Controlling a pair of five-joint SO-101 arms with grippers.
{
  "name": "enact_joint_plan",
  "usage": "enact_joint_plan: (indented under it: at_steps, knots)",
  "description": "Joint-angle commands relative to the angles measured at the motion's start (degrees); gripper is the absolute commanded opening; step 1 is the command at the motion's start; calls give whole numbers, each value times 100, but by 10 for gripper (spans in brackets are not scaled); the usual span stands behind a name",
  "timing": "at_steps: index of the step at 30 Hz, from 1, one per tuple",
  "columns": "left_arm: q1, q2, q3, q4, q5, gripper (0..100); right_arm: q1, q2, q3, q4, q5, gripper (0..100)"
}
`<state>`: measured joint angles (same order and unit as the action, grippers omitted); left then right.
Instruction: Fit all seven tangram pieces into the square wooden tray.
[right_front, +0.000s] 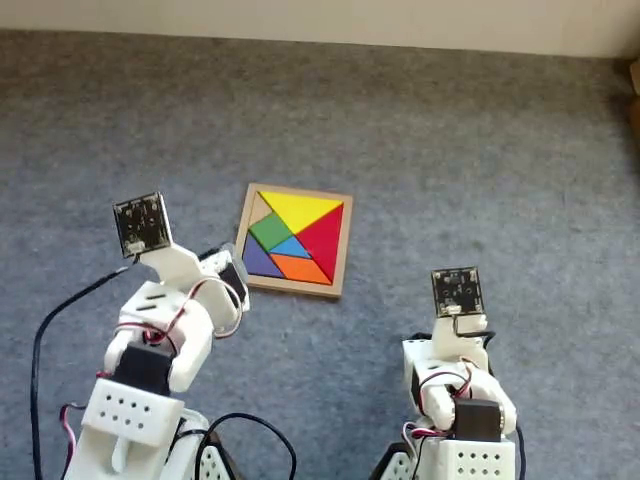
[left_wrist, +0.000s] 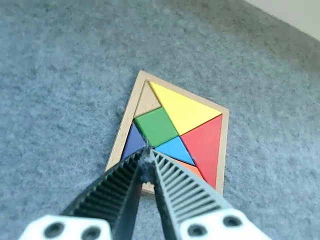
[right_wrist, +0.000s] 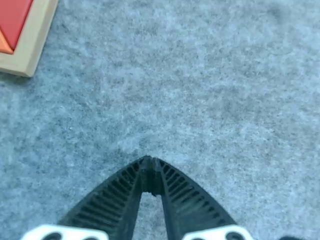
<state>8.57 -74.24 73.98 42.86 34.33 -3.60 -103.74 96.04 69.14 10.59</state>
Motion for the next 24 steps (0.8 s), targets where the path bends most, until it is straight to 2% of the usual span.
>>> enact_joint_plan:
  at_steps: [1,6,16,24]
  knots:
    - [-84,-497,154,0,-334,5,66,75,822,48,-9,16]
    - [-84,-1235,637,0,-932,5,66,75,822,48,-9,16]
    - [-84,-3125,1780,0,-1626,5,66,75,822,48,-9,16]
    - [-110,-2993,2149,9,-2207,5,66,75,822,48,-9,16]
